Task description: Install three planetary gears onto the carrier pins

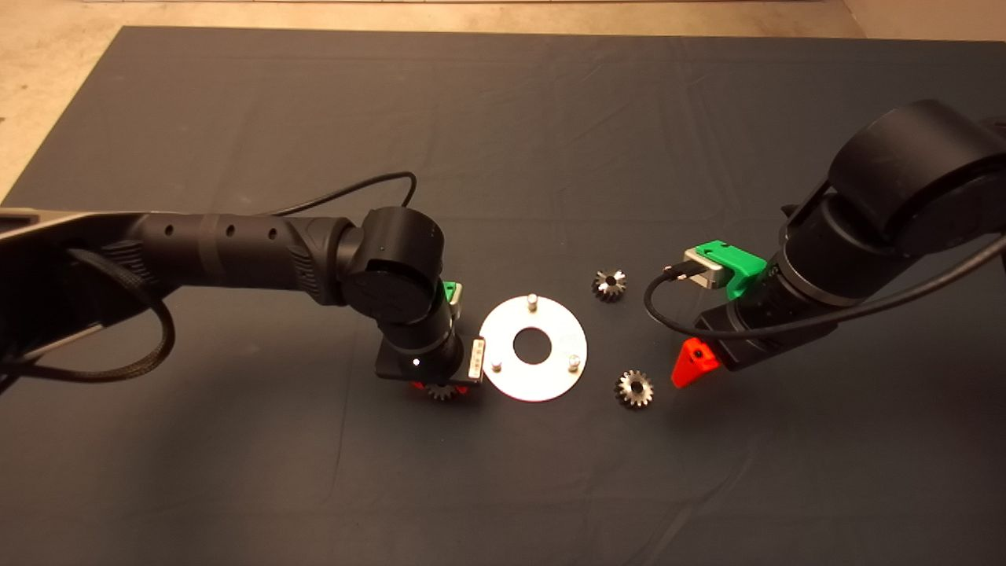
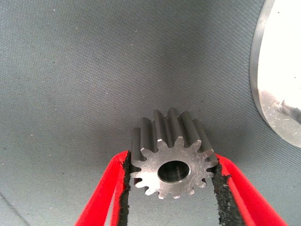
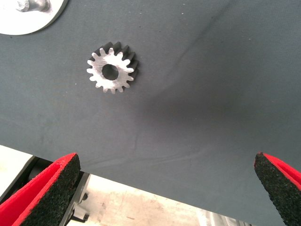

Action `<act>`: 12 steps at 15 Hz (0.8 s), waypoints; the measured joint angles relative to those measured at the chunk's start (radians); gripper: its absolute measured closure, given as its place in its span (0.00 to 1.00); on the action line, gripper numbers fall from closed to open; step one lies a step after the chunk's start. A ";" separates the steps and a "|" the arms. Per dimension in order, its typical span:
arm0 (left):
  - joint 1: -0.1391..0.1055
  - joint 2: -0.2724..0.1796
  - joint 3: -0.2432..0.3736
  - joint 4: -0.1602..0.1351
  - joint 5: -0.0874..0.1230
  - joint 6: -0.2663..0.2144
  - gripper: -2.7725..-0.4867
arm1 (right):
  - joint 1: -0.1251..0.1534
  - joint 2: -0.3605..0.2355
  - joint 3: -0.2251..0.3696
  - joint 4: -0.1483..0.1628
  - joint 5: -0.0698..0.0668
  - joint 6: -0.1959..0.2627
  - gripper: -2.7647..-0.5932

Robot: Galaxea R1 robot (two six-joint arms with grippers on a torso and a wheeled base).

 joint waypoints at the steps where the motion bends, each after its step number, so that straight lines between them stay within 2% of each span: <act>1: 0.000 0.002 0.000 0.000 0.000 0.000 0.78 | -0.005 0.000 -0.001 0.000 -0.001 0.000 0.00; 7: 0.001 0.004 0.000 0.002 -0.001 0.000 0.83 | -0.011 0.000 -0.001 -0.002 0.000 -0.003 0.00; 12: 0.003 0.004 0.000 0.004 0.000 0.000 0.83 | -0.011 0.004 -0.012 -0.002 0.000 -0.012 0.00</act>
